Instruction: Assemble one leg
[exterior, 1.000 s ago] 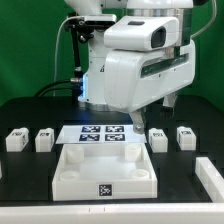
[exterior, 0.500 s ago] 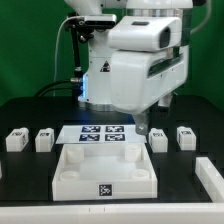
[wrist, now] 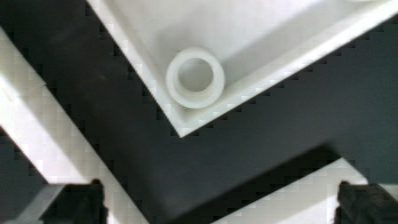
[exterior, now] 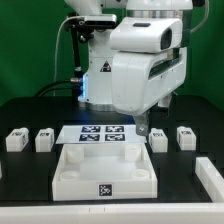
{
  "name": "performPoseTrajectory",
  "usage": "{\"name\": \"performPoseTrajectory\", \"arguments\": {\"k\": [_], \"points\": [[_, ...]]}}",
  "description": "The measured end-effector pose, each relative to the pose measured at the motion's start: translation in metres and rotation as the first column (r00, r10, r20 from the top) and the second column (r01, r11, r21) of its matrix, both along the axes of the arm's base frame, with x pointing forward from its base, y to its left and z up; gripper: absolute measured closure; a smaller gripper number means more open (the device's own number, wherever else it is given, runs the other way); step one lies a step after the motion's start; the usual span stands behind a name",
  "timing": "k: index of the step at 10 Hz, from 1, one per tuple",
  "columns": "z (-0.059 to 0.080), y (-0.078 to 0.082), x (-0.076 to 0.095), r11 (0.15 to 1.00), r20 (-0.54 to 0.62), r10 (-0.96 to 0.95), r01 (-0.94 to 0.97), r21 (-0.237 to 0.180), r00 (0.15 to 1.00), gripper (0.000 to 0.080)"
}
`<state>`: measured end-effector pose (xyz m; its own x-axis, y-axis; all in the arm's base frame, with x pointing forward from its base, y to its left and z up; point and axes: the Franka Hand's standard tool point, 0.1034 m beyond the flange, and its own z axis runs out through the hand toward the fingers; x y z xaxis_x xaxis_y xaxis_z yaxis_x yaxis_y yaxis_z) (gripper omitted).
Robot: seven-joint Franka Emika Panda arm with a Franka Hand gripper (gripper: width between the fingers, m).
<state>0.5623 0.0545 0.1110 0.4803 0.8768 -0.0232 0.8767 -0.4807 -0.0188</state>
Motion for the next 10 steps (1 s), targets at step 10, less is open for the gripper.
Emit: {"name": "performPoseTrajectory", "arguments": {"k": [10], "points": [[-0.1,-0.062,-0.124,0.822,-0.035,0.567,-0.563,0.084,0.823,0.015]]}}
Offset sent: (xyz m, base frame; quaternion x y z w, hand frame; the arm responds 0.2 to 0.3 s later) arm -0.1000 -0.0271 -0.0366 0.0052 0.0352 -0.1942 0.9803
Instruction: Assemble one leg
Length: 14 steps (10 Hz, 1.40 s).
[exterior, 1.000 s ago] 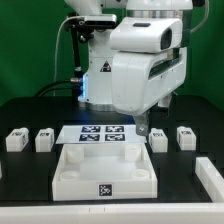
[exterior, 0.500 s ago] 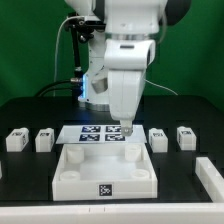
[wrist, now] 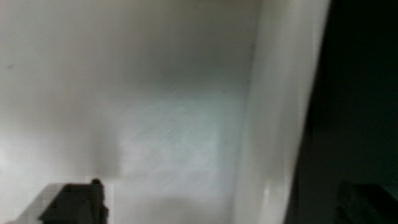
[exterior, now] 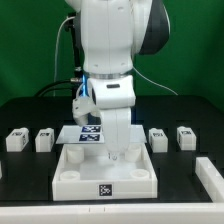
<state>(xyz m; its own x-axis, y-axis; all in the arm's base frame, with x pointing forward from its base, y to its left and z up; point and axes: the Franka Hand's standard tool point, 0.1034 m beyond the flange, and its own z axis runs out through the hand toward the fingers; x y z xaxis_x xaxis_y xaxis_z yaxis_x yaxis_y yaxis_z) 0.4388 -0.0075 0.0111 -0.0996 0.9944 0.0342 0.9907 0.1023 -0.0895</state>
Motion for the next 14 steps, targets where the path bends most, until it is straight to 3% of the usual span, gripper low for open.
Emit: {"name": "performPoseTrajectory", "arguments": {"k": [2,3,4,5,6,7,8,14], "points": [[-0.0001,-0.0002,-0.0002,1.0,0.0,-0.001,0.001,0.0,1.0,0.0176],[-0.0004,-0.0003,-0.0004,1.0,-0.001,-0.001,0.001,0.0,1.0,0.0347],[-0.0005,-0.0004,-0.0006,1.0,-0.001,-0.001,0.001,0.0,1.0,0.0347],[-0.0008,-0.0005,-0.0008,1.0,-0.002,-0.001,0.001,0.0,1.0,0.0549],[-0.0009,-0.0006,-0.0009,1.0,-0.002,-0.002,0.002,0.0,1.0,0.0683],[-0.0002,-0.001,0.001,1.0,0.005,-0.004,0.004,-0.001,1.0,0.0683],[-0.0001,-0.0012,0.0012,1.0,0.007,-0.004,0.004,0.0,1.0,0.0735],[0.0002,0.0004,0.0027,1.0,0.009,-0.006,0.006,0.0,1.0,0.0735]]}}
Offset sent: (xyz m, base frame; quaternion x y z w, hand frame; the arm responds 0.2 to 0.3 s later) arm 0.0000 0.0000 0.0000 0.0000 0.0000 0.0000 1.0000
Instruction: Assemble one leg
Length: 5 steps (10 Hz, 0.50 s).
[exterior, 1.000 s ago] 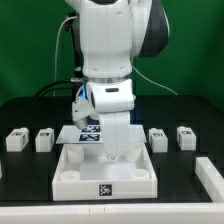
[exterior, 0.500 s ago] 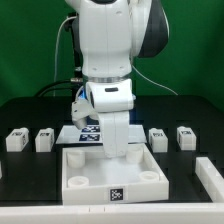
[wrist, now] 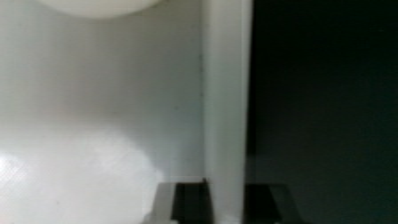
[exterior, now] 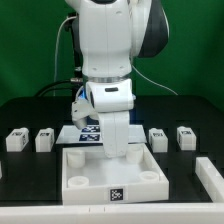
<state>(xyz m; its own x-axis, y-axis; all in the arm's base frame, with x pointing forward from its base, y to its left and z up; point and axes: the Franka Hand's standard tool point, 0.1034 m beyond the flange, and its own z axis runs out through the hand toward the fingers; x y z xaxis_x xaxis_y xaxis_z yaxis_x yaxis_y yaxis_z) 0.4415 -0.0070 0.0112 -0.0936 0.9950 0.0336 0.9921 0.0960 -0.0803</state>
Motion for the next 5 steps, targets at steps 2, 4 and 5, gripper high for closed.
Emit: {"name": "performPoseTrajectory", "arguments": {"k": [2,4,5], "points": [[0.0,0.02,0.018,0.999,0.017,-0.037,0.037,0.01,0.999,0.0735],[0.001,0.045,0.044,0.997,0.031,-0.067,0.067,0.026,0.997,0.0735],[0.002,0.055,0.048,0.995,0.024,-0.092,0.091,0.03,0.995,0.0735]]}}
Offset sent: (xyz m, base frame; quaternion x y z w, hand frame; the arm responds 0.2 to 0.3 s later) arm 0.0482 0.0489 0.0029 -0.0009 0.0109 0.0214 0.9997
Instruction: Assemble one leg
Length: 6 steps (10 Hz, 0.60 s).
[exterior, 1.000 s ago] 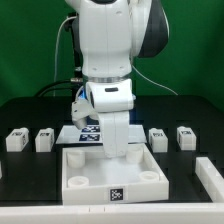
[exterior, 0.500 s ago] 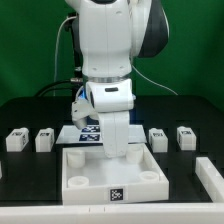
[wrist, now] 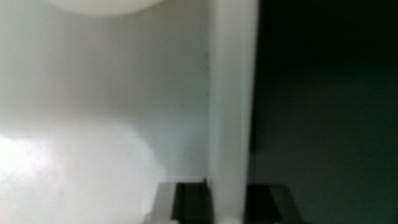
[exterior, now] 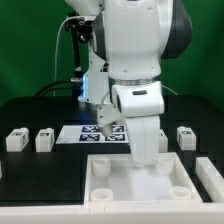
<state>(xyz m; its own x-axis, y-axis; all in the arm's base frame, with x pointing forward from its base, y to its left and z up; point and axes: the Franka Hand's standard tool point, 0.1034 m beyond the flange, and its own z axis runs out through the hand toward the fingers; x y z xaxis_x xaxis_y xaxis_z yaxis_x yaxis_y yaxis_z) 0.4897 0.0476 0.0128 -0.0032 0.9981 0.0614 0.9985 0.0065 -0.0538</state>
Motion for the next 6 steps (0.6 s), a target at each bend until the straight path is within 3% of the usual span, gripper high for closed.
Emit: {"name": "performPoseTrajectory", "arguments": {"k": [3,6], "points": [[-0.002,0.029,0.001,0.999,-0.022,-0.03,0.03,0.011,0.999,0.0735],[-0.002,0.028,0.001,1.0,-0.011,-0.027,0.027,0.012,1.0,0.0731]]}}
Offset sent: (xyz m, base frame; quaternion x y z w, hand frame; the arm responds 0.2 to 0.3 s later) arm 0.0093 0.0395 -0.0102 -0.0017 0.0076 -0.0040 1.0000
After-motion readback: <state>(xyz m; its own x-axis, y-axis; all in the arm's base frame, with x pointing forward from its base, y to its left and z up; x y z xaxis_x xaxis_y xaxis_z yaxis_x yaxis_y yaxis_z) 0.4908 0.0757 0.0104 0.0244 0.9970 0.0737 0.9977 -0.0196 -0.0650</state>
